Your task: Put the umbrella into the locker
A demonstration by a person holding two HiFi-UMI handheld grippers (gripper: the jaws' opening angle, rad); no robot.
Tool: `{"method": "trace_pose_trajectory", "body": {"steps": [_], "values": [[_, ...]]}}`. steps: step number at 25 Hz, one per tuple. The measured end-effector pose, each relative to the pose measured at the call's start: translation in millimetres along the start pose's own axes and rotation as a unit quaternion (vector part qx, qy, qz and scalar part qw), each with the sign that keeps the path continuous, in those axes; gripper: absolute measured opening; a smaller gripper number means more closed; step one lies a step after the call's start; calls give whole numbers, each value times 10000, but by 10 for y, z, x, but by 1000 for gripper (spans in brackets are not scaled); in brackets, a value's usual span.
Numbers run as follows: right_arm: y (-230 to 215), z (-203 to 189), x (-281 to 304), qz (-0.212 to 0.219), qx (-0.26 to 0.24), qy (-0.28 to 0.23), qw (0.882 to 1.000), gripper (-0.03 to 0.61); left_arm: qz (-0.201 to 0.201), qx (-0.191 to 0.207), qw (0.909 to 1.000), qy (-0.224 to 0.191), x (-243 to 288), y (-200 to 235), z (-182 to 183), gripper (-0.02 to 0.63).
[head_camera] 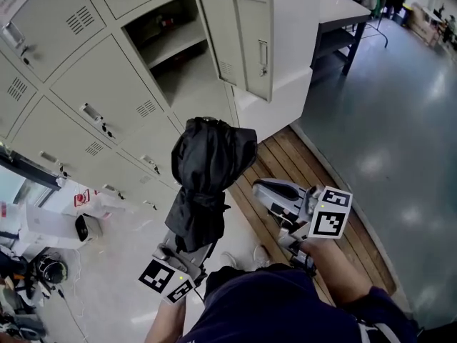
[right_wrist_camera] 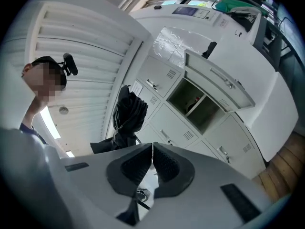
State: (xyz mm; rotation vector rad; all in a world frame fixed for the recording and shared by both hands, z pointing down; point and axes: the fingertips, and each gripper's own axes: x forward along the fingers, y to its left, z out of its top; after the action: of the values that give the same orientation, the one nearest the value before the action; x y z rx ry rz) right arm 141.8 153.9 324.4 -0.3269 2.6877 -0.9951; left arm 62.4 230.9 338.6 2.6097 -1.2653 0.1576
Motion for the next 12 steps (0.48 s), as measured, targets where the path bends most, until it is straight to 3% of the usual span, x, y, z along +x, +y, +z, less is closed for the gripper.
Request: {"method": "trace_pose_trajectory", "body": {"steps": [6, 12], "values": [[-202, -160, 202, -106, 173, 319, 9993, 9, 254, -410, 9988, 71, -38, 372, -128, 94], [-492, -174, 631, -252, 316, 385, 9984, 9, 233, -672, 9974, 79, 28, 925, -172, 95]]}}
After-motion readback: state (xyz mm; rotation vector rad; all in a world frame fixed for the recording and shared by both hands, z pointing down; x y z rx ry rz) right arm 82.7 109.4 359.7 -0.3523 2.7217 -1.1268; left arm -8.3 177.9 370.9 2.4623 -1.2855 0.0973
